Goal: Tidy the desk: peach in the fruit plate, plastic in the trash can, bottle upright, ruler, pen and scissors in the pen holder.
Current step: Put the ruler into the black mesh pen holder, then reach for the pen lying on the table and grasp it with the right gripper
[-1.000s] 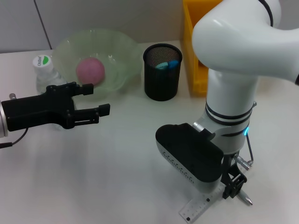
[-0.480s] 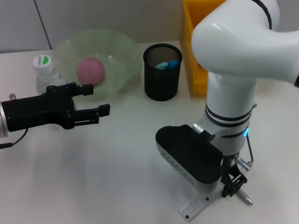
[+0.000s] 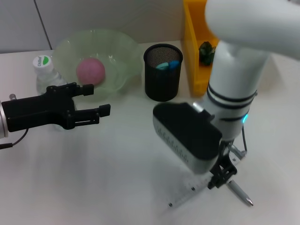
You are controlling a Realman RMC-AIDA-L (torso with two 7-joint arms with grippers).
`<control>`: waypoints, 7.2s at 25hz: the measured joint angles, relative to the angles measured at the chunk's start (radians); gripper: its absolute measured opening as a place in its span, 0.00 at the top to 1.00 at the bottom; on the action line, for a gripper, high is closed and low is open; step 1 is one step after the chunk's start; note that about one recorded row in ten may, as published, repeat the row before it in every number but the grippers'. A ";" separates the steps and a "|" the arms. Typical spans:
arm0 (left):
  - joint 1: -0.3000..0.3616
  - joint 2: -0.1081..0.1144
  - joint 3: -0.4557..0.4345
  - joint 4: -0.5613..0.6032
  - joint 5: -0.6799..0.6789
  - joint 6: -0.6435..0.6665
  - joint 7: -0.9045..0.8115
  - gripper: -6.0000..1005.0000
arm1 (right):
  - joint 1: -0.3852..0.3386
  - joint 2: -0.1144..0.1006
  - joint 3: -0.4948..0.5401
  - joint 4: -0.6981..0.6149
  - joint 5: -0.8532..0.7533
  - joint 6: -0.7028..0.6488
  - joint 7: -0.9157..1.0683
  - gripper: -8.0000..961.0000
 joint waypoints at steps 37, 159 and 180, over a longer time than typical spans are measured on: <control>0.005 0.028 0.005 0.005 0.002 0.033 0.051 0.17 | -0.377 -0.005 0.523 -0.033 0.432 0.247 -0.080 0.60; 0.048 -0.010 0.011 -0.275 -0.024 0.014 0.445 0.17 | -0.164 0.006 0.685 0.752 1.451 0.805 -0.816 0.42; 0.038 -0.009 0.001 -0.270 -0.023 0.012 0.427 0.17 | -0.325 -0.011 0.492 0.322 1.219 0.779 -0.179 0.14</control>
